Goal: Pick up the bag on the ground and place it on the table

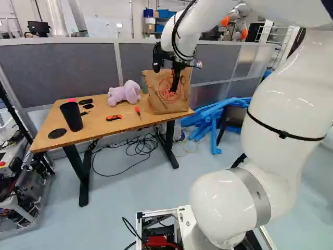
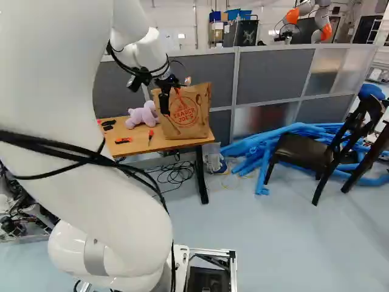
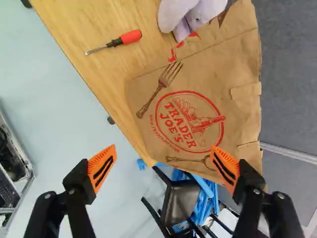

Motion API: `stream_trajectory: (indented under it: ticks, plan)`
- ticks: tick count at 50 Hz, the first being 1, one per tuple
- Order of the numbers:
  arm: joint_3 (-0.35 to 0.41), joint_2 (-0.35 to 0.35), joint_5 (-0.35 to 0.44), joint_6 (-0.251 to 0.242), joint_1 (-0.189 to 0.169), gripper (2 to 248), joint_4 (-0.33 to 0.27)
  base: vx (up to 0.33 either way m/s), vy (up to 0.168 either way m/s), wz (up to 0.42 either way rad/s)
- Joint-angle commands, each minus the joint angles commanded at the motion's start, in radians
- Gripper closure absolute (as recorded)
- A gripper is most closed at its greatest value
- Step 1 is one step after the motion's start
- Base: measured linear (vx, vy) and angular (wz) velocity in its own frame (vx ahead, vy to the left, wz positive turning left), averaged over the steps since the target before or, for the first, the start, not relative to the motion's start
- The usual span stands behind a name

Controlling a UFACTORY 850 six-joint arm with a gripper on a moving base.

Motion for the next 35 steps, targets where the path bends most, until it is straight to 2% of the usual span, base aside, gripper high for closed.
stream_trajectory:
  ticks: [16,35]
  plan:
    - [0.148,0.050,0.190,0.193,-0.012,3,0.000,0.000,0.000,0.000]
    - [0.347,0.118,0.446,0.452,-0.028,3,0.000,0.000,0.000,0.000]
